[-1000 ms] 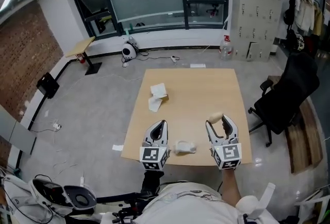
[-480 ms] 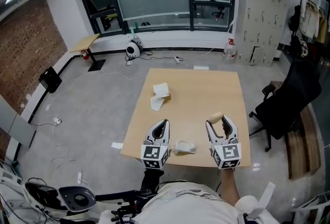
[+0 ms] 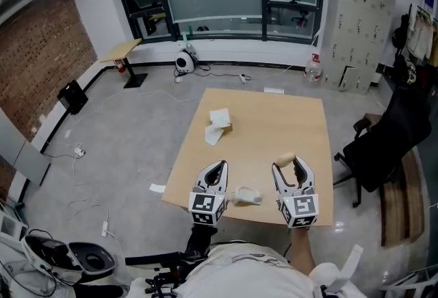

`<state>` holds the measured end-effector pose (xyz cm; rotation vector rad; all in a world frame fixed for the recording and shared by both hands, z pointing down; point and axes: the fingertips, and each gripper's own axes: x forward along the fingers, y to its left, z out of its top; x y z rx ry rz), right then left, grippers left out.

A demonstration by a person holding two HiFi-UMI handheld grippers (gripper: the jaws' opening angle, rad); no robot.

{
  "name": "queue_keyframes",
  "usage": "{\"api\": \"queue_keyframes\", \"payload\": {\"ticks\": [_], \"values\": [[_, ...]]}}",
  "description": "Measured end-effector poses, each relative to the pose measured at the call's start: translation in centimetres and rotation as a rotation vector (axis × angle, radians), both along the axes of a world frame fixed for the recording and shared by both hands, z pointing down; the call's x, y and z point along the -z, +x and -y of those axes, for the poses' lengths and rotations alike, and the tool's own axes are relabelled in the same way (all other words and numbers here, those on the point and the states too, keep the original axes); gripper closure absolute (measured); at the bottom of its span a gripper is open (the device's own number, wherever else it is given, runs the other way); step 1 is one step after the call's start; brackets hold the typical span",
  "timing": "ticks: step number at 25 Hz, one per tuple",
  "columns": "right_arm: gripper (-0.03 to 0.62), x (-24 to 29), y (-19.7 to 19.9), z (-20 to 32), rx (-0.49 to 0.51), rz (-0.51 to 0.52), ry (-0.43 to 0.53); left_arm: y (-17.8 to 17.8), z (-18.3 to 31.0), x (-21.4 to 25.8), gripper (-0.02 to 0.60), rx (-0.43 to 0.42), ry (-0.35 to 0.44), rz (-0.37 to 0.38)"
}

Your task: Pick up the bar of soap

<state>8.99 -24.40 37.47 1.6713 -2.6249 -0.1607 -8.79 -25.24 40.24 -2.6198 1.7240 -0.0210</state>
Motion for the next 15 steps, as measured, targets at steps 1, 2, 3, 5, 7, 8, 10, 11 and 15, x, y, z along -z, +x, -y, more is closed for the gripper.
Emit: {"api": "queue_keyframes", "payload": {"ticks": [1, 2, 3, 5, 7, 8, 10, 11, 15], "values": [[0.341, -0.06, -0.06, 0.07, 0.002, -0.001, 0.001, -0.04, -0.03, -0.06, 0.577, 0.001, 0.0, 0.002], [0.341, -0.06, -0.07, 0.1, 0.002, -0.002, 0.001, -0.03, -0.09, -0.03, 0.577, 0.001, 0.001, 0.003], [0.341, 0.0, -0.03, 0.09, 0.001, -0.004, 0.0, 0.0, -0.16, 0.07, 0.577, 0.001, 0.002, 0.003], [0.341, 0.28, 0.13, -0.07, 0.0, -0.006, -0.002, 0.04, -0.38, 0.4, 0.577, 0.005, 0.002, 0.004], [0.341, 0.55, 0.2, -0.34, 0.0, -0.006, -0.003, -0.02, -0.65, 0.6, 0.577, 0.009, 0.0, 0.005], [0.341, 0.6, 0.21, -0.43, 0.0, -0.005, -0.002, -0.03, -0.74, 0.64, 0.577, 0.009, -0.002, 0.003], [0.341, 0.62, 0.22, -0.44, -0.002, -0.005, -0.001, -0.02, -0.75, 0.65, 0.577, 0.008, -0.005, -0.001], [0.341, 0.63, 0.2, -0.41, -0.004, -0.006, 0.0, -0.04, -0.7, 0.63, 0.577, 0.006, -0.006, -0.003], [0.341, 0.74, -0.13, -0.21, -0.007, -0.009, 0.007, -0.32, -0.42, 0.57, 0.577, 0.002, -0.003, -0.009]]}}
